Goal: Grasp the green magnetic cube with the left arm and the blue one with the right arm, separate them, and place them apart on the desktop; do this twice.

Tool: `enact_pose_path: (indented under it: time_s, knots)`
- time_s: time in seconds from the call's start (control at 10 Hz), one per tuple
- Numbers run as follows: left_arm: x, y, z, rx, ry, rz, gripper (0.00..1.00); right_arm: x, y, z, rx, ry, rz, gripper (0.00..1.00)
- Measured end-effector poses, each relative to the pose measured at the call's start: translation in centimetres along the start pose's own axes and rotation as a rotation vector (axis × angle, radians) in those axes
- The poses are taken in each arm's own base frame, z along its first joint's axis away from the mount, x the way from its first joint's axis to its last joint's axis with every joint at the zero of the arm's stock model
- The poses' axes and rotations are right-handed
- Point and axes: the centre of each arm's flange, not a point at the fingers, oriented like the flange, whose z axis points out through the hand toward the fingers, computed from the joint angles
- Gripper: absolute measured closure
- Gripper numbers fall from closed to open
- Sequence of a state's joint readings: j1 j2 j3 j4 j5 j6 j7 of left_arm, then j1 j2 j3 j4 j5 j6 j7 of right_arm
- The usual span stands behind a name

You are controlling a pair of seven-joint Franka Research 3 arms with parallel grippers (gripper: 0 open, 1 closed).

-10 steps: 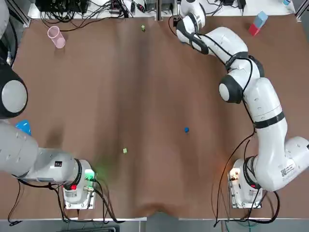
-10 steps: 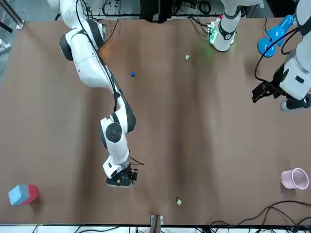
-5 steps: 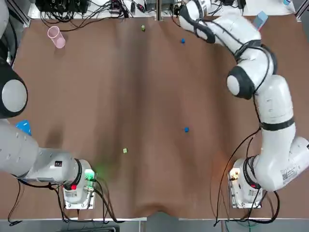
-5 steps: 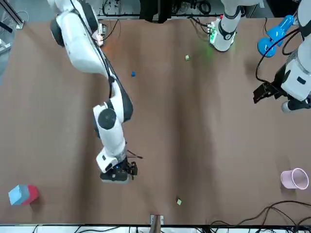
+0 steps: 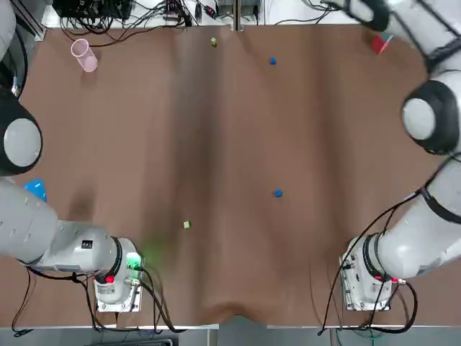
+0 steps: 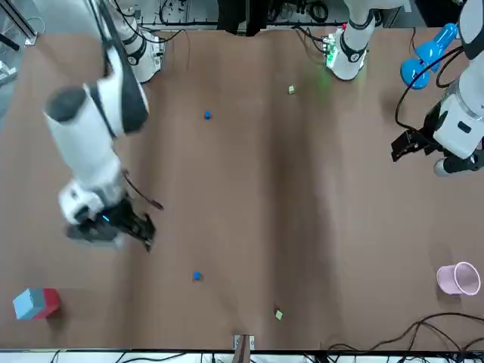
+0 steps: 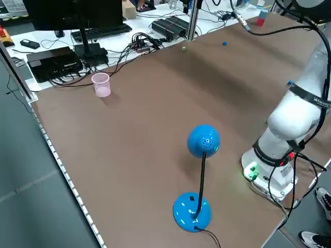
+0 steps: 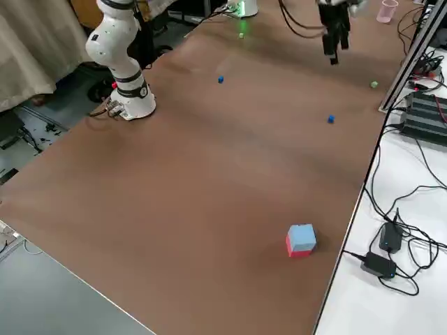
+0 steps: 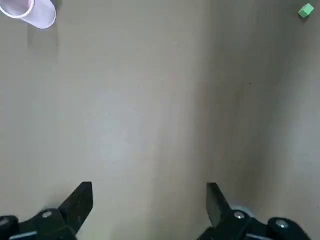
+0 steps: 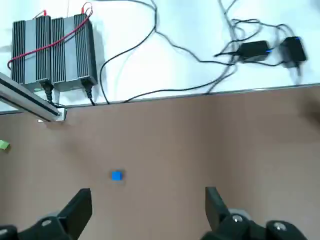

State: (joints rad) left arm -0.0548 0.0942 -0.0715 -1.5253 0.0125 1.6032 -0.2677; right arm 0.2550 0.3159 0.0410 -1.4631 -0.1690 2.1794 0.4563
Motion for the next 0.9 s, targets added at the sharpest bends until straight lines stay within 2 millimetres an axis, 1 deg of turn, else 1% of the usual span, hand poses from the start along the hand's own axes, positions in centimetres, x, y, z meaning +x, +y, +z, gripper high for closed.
enact_pose_path:
  time_s: [0.1,0.2,0.3,0.4,0.5,0.7,0.8,0.9]
  knots:
    - [0.1,-0.2,0.0,0.0,0.001,0.009,0.0,-0.8,2.6,-3.1,-0.028,-0.059,-0.015,0.0]
    - [0.2,-0.4,-0.2,-0.001,0.006,0.04,0.0,-1.8,5.2,-5.6,-0.051,-0.138,-0.047,0.0]
    - [0.3,-0.6,-0.3,-0.002,0.009,0.066,0.0,-2.5,7.9,-7.5,-0.04,-0.198,-0.089,0.0]
    - [0.3,-0.8,-0.4,-0.002,0.01,0.076,0.0,-3.3,10.5,-8.7,-0.015,-0.241,-0.129,0.0]
    - [0.4,-1.0,-0.4,-0.002,0.01,0.075,0.0,-4.7,12.7,-8.9,-0.009,-0.274,-0.145,0.0]
    - [0.4,-1.1,-0.4,-0.002,0.01,0.074,0.0,-8.9,14.7,-8.4,-0.011,-0.338,-0.191,0.0]
    - [0.4,-1.1,-0.4,-0.002,0.01,0.074,0.0,-10.2,16.0,-7.9,-0.012,-0.359,-0.201,0.0]
    - [0.4,-1.1,-0.4,-0.002,0.01,0.074,0.0,-10.6,17.1,-7.2,-0.012,-0.376,-0.196,0.0]
